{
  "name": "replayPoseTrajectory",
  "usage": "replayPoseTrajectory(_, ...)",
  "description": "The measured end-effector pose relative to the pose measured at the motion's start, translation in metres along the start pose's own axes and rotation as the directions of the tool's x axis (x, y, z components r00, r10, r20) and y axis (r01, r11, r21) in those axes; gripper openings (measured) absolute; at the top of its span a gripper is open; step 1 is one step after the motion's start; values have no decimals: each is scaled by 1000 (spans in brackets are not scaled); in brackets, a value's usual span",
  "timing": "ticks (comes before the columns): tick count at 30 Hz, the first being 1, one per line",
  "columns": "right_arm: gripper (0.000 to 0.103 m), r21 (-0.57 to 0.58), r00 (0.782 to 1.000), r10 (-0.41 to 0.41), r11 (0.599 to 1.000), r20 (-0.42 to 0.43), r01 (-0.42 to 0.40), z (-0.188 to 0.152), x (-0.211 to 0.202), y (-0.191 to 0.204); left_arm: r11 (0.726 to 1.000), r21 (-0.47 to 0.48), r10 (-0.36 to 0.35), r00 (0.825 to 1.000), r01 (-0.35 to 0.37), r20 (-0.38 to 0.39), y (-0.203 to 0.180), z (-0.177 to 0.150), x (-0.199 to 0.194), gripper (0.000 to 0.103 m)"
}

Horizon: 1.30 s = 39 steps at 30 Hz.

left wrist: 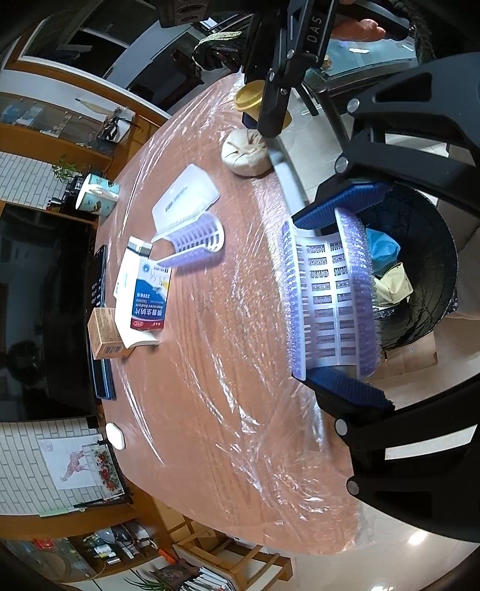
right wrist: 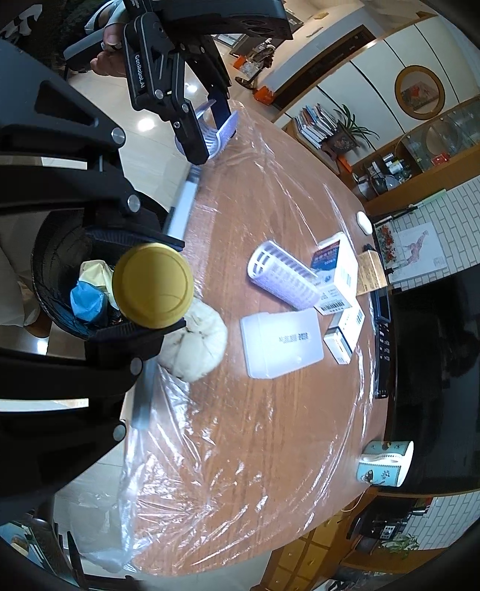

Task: Collect trash
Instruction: 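Carry the hair roller and yellow cup in both tools over the trash bin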

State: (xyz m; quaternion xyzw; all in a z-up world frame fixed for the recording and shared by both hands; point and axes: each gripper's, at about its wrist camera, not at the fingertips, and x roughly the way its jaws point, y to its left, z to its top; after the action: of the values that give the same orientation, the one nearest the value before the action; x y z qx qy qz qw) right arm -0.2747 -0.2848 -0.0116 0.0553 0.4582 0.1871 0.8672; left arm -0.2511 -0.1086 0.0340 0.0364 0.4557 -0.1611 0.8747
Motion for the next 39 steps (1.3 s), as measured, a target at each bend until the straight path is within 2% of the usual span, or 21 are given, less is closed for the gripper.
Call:
replayPoseTrajectory(22,36,-67,994,43,997,-100,-50,-40,14,27,999,29,-29,997,31,-70,-20,-38,4,76)
replayPoseTrajectory(39,36,-82,982,11,996,-188,-27,-65,46,26,999,39,-16,990,22,-143,-19,-65,25,76)
